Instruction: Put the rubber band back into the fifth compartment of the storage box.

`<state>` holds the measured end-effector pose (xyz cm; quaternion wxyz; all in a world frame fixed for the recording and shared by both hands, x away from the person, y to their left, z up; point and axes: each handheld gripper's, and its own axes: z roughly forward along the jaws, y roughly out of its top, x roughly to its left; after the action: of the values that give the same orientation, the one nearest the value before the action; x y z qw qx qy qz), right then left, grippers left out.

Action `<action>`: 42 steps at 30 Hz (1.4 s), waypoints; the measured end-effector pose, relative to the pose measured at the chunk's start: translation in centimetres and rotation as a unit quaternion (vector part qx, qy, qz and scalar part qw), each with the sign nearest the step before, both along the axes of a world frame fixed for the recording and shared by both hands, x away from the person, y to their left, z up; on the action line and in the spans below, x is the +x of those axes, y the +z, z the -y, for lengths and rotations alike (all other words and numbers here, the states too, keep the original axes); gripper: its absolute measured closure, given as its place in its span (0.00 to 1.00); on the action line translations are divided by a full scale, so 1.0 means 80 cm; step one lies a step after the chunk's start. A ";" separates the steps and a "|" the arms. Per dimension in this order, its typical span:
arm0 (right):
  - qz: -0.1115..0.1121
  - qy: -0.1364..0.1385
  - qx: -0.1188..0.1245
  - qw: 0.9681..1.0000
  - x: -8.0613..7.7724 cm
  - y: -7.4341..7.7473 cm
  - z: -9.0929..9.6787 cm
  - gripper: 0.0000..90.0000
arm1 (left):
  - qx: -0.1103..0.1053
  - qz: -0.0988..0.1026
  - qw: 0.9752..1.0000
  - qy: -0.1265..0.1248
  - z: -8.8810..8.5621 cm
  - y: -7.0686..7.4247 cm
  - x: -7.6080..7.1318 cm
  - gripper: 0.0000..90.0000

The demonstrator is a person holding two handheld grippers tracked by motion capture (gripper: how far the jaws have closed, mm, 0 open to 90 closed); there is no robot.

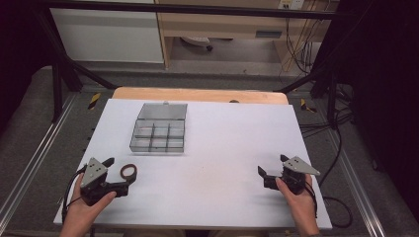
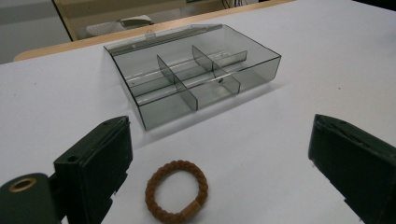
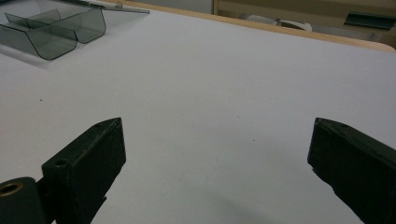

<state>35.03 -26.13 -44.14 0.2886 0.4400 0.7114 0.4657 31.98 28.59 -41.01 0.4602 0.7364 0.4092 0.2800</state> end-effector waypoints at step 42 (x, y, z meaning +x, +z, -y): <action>-0.034 0.007 -0.020 0.999 0.003 -0.011 -0.009 0.04 | 0.078 -0.103 0.991 -0.019 0.012 -0.039 0.022 0.30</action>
<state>35.27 -25.40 -45.01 0.2698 0.4445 0.7333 0.4380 33.77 27.63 -44.13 0.3618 0.8028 0.4172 0.2248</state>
